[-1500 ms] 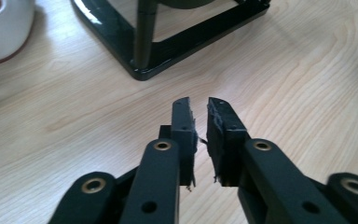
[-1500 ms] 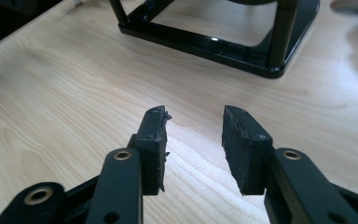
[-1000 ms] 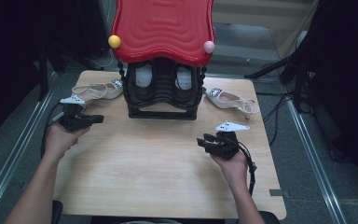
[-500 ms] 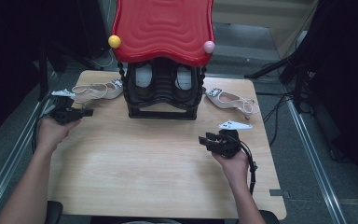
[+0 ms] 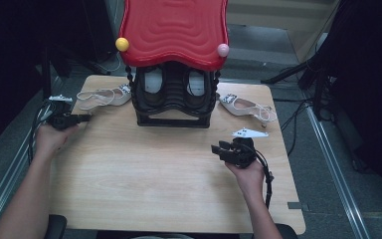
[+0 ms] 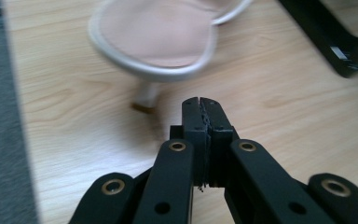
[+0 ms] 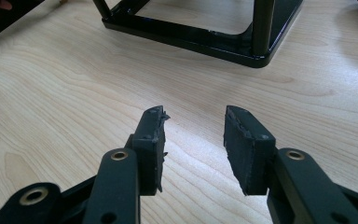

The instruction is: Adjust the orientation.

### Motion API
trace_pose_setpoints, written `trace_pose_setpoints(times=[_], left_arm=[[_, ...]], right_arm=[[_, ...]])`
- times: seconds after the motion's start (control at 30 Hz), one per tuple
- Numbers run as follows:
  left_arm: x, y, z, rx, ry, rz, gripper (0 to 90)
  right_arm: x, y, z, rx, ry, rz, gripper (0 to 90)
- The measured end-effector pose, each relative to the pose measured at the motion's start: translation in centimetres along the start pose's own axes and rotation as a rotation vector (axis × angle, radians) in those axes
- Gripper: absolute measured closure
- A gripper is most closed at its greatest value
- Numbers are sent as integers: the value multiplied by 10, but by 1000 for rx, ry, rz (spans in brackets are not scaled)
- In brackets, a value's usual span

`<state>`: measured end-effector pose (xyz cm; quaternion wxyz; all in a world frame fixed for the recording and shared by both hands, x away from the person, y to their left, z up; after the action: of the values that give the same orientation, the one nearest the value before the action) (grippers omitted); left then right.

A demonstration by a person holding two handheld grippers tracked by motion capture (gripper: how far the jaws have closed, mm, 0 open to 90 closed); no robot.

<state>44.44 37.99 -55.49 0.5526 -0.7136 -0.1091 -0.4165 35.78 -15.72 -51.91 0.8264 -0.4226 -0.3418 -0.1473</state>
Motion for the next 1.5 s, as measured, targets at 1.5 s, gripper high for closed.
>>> trace_pose_setpoints(times=[1.5], left_arm=[[6,26,-17,-38,-41,68,892]], right_arm=[[-10,-10,-7,-14,31,-8,591]])
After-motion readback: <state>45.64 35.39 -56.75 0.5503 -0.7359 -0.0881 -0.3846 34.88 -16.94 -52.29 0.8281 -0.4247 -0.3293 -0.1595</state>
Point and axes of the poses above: each handheld gripper's, and its own axes: y roughly forward along the jaws, x roughly out of its top, z roughly to its left, the point moved 5 cm from there along y, roughly forward along the jaws, and after that the axes turned 13 degrees about y, right-handed, at the moved point
